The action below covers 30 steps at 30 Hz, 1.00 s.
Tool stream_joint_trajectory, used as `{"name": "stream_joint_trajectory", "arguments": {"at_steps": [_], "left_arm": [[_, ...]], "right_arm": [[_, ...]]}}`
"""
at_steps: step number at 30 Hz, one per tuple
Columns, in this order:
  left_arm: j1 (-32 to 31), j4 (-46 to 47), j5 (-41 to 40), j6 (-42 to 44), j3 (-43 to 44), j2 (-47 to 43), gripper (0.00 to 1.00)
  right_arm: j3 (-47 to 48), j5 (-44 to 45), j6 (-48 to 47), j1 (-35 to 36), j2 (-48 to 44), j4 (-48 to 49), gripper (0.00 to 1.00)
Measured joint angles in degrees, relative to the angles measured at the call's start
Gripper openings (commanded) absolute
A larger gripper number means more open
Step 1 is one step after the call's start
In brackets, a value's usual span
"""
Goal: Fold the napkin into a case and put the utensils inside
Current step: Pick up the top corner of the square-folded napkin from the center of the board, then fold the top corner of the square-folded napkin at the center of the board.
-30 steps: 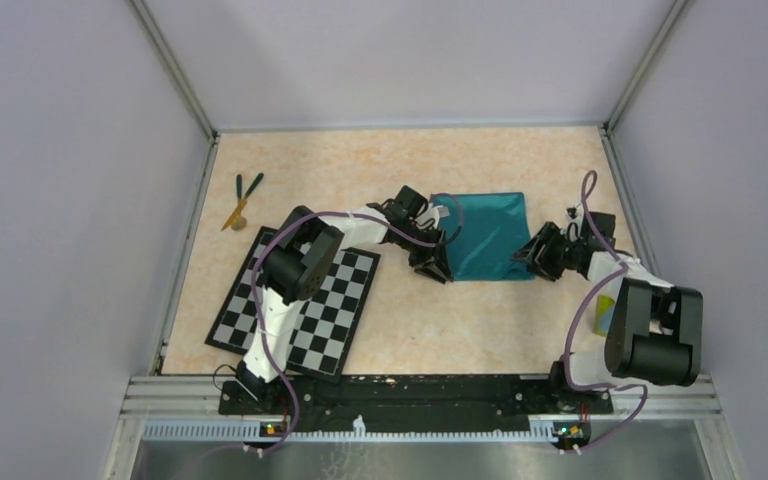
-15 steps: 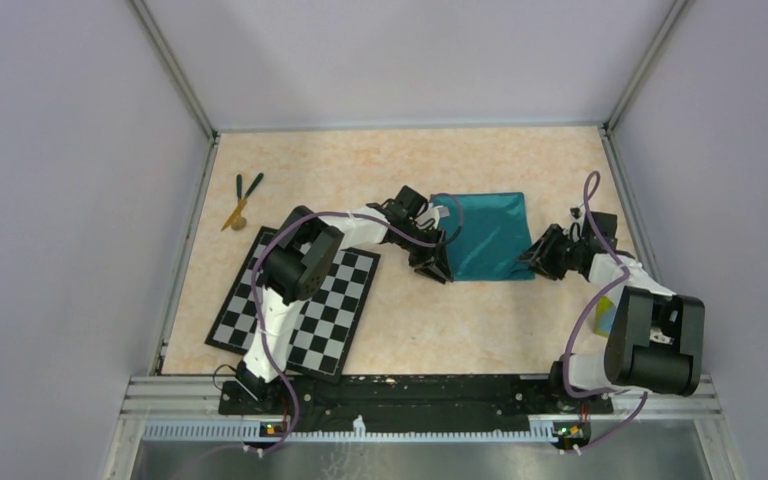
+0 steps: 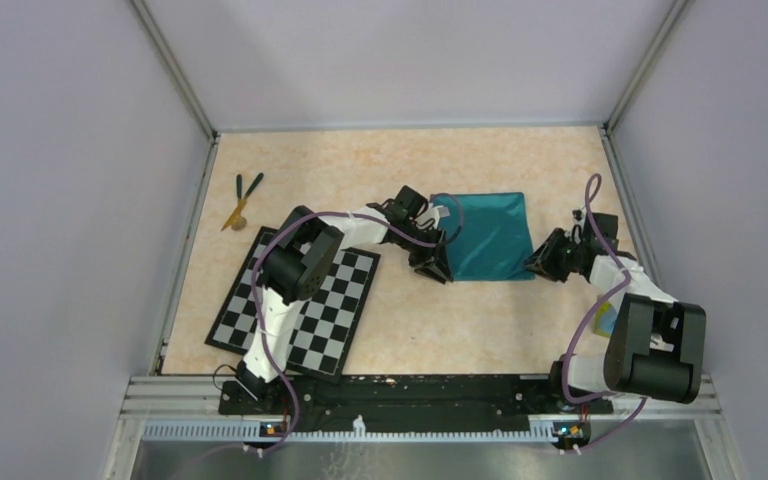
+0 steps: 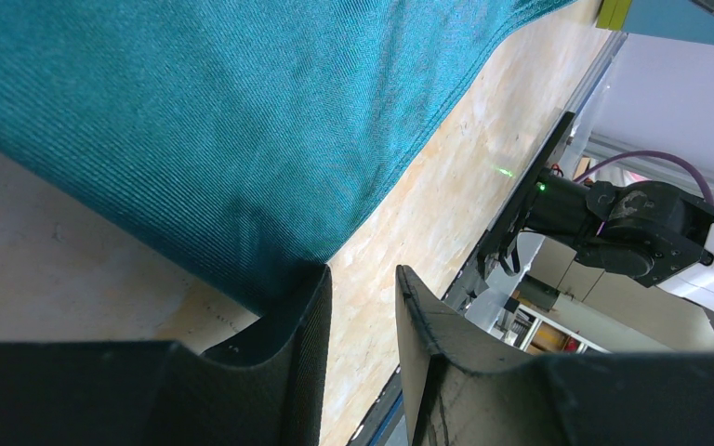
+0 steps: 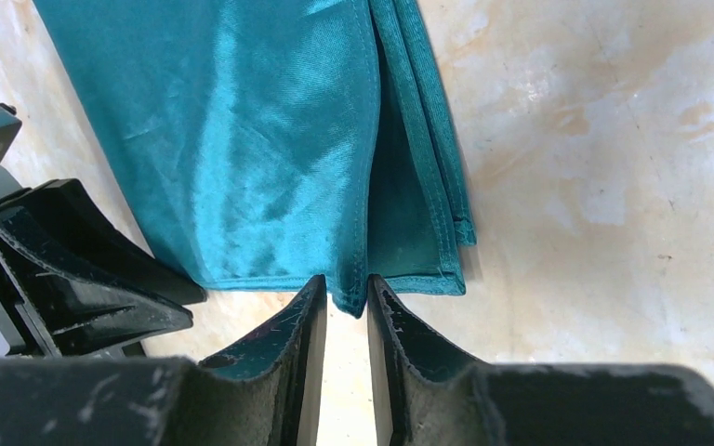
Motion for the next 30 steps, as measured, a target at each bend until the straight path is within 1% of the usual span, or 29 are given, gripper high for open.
{"name": "stream_joint_trajectory", "arguments": {"at_steps": [8, 10, 13, 14, 15, 16, 23, 24, 27, 30], "left_arm": [[0.0, 0.0, 0.0, 0.0, 0.0, 0.0, 0.37], [0.0, 0.0, 0.0, 0.0, 0.0, 0.0, 0.37], [0.0, 0.0, 0.0, 0.0, 0.0, 0.0, 0.37], [0.0, 0.0, 0.0, 0.0, 0.0, 0.0, 0.37], [0.0, 0.0, 0.0, 0.0, 0.0, 0.0, 0.37], [0.0, 0.0, 0.0, 0.0, 0.0, 0.0, 0.38], [0.0, -0.2, 0.5, 0.7, 0.8, -0.1, 0.54], [0.2, -0.2, 0.6, 0.7, 0.8, -0.2, 0.55], [0.7, 0.2, 0.7, 0.6, 0.6, -1.2, 0.52], [3.0, 1.4, 1.0, -0.1, -0.6, -3.1, 0.49]], "right_arm": [[0.0, 1.2, -1.0, 0.0, -2.1, -2.1, 0.14], [0.0, 1.3, -1.0, 0.0, -2.1, -2.2, 0.1], [0.0, 1.3, -0.9, 0.0, -2.0, -2.0, 0.09], [0.0, 1.3, -0.9, 0.0, -1.9, -1.9, 0.06], [0.0, 1.2, -0.9, 0.0, -1.7, -1.7, 0.01], [0.0, 1.2, -0.9, 0.0, -1.4, -1.4, 0.0], [0.1, -0.1, -1.5, 0.0, 1.0, -0.3, 0.0], [0.1, -0.6, -1.7, 0.2, 1.4, 0.0, 0.0], [0.6, -1.6, -1.8, 1.6, 2.3, 1.1, 0.0], [3.3, -1.9, -1.7, 5.0, 4.7, 2.3, 0.0]]}}
